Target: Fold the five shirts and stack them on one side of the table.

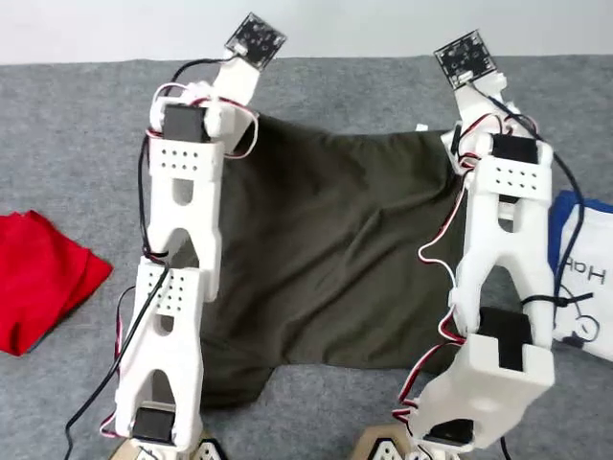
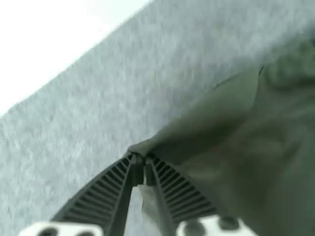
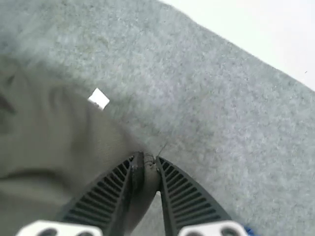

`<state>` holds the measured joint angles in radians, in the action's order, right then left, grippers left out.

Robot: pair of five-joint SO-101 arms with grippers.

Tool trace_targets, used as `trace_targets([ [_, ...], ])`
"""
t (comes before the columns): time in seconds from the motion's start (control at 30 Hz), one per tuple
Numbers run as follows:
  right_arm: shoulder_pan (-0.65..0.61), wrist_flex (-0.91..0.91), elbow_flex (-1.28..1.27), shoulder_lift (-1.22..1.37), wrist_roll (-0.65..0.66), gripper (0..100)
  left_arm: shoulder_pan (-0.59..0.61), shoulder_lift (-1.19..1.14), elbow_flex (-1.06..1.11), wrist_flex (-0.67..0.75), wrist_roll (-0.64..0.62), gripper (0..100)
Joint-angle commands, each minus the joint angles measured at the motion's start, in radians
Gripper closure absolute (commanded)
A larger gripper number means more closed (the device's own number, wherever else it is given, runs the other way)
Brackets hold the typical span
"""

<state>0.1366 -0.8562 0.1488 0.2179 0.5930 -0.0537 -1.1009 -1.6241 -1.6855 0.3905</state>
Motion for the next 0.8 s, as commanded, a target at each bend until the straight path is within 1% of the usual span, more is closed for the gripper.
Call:
trace_targets([
  [0.0, -0.008, -0.051, 0.083, -0.073, 0.009, 98.9, 0.038, 0.083, -0.053, -0.074, 0.028, 100],
  [0.1, -0.013, -0.157, 0.083, -0.11, 0.012, 98.9, 0.084, 0.109, -0.047, -0.074, 0.029, 100],
  [0.17, -0.015, -0.242, 0.083, -0.143, 0.043, 98.8, 0.101, 0.149, -0.036, -0.075, 0.031, 100],
  [0.27, -0.015, -0.349, 0.08, -0.189, 0.071, 98.8, 0.104, 0.25, 0.088, -0.077, 0.032, 100],
  [0.37, -0.015, -0.444, 0.08, -0.22, 0.072, 98.8, 0.095, 0.405, 0.326, -0.075, 0.08, 100],
  [0.5, -0.015, -0.547, 0.08, -0.246, 0.075, 98.8, 0.083, 0.652, 0.71, -0.074, 0.132, 100],
  [0.67, -0.008, -0.668, 0.078, -0.254, 0.137, 98.8, 0.084, 0.914, 1.202, -0.072, 0.233, 100],
  [0.77, 0.019, -0.725, 0.078, -0.254, 0.137, 98.8, 0.103, 1.043, 1.434, -0.072, 0.287, 100],
])
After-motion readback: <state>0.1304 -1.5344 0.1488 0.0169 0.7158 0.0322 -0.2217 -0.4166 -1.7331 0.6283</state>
